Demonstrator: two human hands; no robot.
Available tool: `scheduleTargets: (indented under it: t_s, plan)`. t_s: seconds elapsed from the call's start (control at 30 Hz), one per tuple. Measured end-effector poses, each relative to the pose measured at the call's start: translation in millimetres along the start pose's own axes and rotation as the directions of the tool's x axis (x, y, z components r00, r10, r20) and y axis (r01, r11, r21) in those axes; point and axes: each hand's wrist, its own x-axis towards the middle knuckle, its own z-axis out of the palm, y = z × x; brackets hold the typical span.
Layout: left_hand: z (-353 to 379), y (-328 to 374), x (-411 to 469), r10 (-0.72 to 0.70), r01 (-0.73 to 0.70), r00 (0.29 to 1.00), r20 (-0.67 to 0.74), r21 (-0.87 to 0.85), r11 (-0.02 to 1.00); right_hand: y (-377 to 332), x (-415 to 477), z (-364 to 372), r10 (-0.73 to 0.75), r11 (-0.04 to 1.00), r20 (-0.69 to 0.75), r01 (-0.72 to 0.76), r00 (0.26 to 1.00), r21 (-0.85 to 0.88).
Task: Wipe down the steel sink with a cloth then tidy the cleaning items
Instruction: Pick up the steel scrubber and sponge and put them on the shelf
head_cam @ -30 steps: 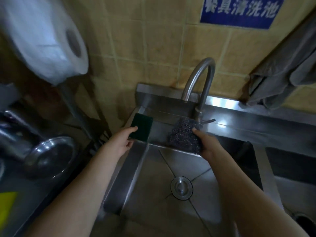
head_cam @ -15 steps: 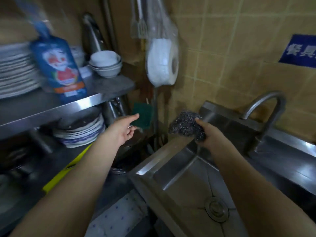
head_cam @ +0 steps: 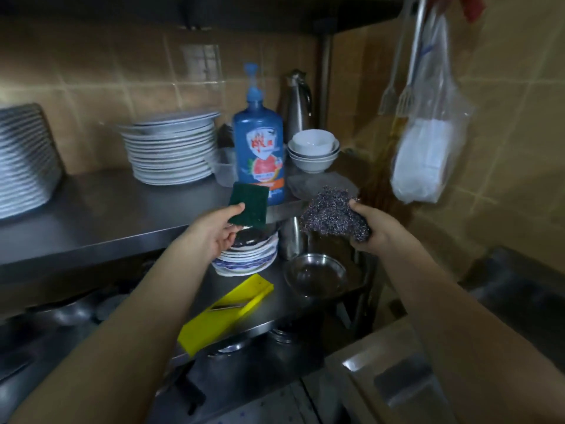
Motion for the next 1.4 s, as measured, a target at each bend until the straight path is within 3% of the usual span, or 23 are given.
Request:
scheduleTargets:
  t_s: [0.4, 0.7, 0.87, 1.0, 1.13, 1.2, 1.4]
  plan:
    - [-106.2, 27.1, 43.5, 0.016, -0.035, 0.985, -0.169, -0.112, 0.993, 18.1, 52.1, 154.5, 0.005, 0.992, 0.268, 0.03, 0.963, -0.126]
    - [-149.6, 21.1, 72.4, 0.033, -0.064, 0.955, -0.296, -0.097, 0.993, 26.3, 71.2, 218.0, -0.05, 0.935, 0.288, 0.146, 0.956, -0.322]
    - [-153.4, 15.3, 90.1, 0.036, -0.082, 0.939, -0.343, -0.12, 0.989, 33.5, 97.2, 242.4, -0.15, 0.801, 0.264, 0.273, 0.953, -0.532]
    - [-154.5, 13.5, 106.5, 0.039, -0.074, 0.937, -0.347, -0.089, 0.993, 41.0, 111.6, 255.1, -0.283, 0.613, 0.281, 0.398, 0.917, -0.682]
    - [-160.3, 9.4, 119.2, 0.025, -0.066, 0.933, -0.359, -0.103, 0.992, 49.2, 120.0, 256.9, -0.311, 0.341, 0.332, 0.431, 0.89, -0.836]
    - [-160.7, 9.0, 120.5, 0.031, -0.059, 0.924, -0.381, -0.062, 0.996, 54.2, 122.3, 258.8, -0.351, 0.261, 0.342, 0.442, 0.872, -0.858]
    - [-159.2, 13.6, 121.6, 0.058, -0.087, 0.928, -0.367, -0.065, 0.994, 66.4, 125.4, 260.0, -0.435, 0.204, 0.324, 0.442, 0.84, -0.873]
